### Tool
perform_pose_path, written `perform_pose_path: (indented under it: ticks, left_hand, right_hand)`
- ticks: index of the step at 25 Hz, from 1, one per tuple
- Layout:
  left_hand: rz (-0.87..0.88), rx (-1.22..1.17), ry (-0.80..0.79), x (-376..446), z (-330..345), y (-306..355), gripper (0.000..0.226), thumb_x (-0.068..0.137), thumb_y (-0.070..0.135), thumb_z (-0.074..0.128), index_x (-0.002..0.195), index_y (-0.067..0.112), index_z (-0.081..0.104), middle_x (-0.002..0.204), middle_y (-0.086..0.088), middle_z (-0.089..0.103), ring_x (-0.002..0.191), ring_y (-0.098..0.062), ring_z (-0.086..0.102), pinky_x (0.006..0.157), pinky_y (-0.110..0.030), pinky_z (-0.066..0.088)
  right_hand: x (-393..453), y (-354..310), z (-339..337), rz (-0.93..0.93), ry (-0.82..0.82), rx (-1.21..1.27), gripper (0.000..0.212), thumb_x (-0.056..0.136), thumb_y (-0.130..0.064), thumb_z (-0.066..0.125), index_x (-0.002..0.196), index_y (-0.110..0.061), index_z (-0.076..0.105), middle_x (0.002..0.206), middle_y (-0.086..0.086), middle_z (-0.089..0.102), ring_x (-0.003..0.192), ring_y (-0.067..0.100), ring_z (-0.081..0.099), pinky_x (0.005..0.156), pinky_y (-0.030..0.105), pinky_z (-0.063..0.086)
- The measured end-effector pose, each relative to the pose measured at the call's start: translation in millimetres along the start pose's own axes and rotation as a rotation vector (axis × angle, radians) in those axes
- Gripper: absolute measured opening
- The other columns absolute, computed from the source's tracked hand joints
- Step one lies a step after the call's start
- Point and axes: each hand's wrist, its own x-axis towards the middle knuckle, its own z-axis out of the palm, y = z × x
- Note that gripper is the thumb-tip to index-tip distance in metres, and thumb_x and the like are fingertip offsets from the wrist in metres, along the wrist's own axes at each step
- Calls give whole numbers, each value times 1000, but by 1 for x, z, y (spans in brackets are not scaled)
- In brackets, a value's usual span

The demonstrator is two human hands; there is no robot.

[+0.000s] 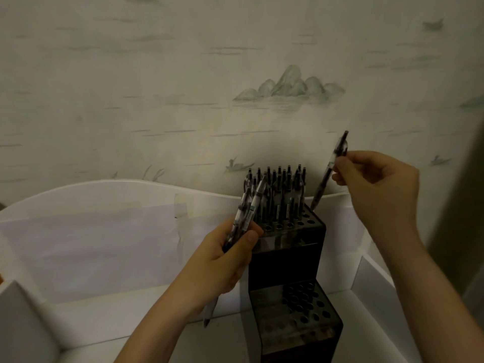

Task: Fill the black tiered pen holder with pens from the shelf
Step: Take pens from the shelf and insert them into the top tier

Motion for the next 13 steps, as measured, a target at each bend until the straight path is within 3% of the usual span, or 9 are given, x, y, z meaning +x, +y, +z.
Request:
perform_pose_path:
  ticks: [3,8,13]
  left_hand:
    - [-4,-14,6,1,1,-1,26,94,30,51,107,9,59,51,1,38,38,-8,30,36,-19,24]
    - [2,-20,7,0,-1,-2,32,89,36,52,107,10,59,51,1,38,38,-9,29,36,-19,25]
    - [1,-21,0,1,-4,-4,33,86,40,54,105,13,60,52,0,37,39,-10,28,37,-19,24]
  right_hand:
    - [-2,12,6,-39,-5,-67,8,86,-20,72,89,-27,72,75,-13,71,68,8,71,68,23,58]
    - [-6,23,15,-57,-22,-100,8,86,-20,73,91,-26,72,76,-13,71,69,9,71,68,24,58]
    - [-3,19,15,-141,-49,-177,8,86,-22,72,90,-29,71,75,-20,68,68,3,70,66,15,55]
